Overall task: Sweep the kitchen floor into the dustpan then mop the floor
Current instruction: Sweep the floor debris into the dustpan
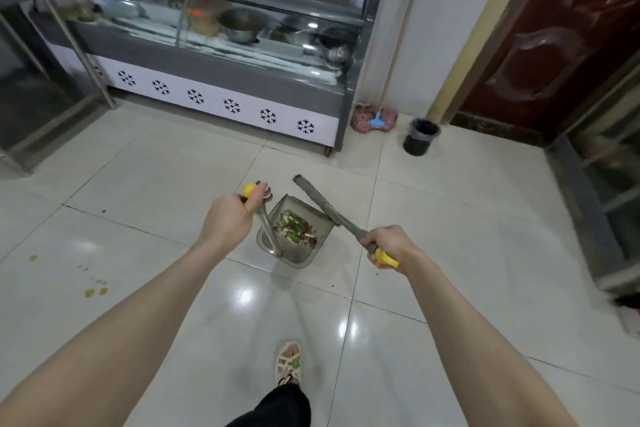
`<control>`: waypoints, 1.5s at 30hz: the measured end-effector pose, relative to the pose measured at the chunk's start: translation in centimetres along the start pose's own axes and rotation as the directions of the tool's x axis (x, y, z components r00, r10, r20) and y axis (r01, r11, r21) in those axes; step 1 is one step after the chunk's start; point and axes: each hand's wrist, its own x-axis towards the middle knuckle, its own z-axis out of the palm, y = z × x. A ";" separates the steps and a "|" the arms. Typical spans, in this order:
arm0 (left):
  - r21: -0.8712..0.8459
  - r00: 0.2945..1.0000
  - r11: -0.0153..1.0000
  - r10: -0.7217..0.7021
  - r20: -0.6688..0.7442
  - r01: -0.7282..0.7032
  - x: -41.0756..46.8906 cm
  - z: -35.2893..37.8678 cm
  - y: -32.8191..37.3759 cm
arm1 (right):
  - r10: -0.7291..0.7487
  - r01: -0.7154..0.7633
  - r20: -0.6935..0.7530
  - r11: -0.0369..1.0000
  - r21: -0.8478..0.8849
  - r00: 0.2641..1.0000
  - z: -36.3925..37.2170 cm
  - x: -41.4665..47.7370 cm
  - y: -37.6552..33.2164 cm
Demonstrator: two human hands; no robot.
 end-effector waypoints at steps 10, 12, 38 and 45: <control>-0.036 0.994 0.994 -0.104 -0.031 0.103 10.3 1.5 2.1 | 0.010 -0.008 0.021 0.995 -0.104 1.000 -0.5 10.3 -9.6; -0.048 0.988 0.989 -0.145 -0.054 0.142 11.0 1.5 2.0 | 0.006 0.001 0.051 0.991 -0.134 0.999 -0.2 12.0 -11.0; -0.304 0.443 0.646 -0.727 -0.525 0.700 -0.5 -0.7 0.6 | 0.098 0.387 0.701 0.776 -0.499 0.706 14.9 14.7 -18.8; -0.431 0.293 0.571 -0.778 -0.556 0.699 -4.0 -1.9 -1.8 | 0.125 0.458 0.732 0.706 -0.540 0.670 19.3 12.6 -17.8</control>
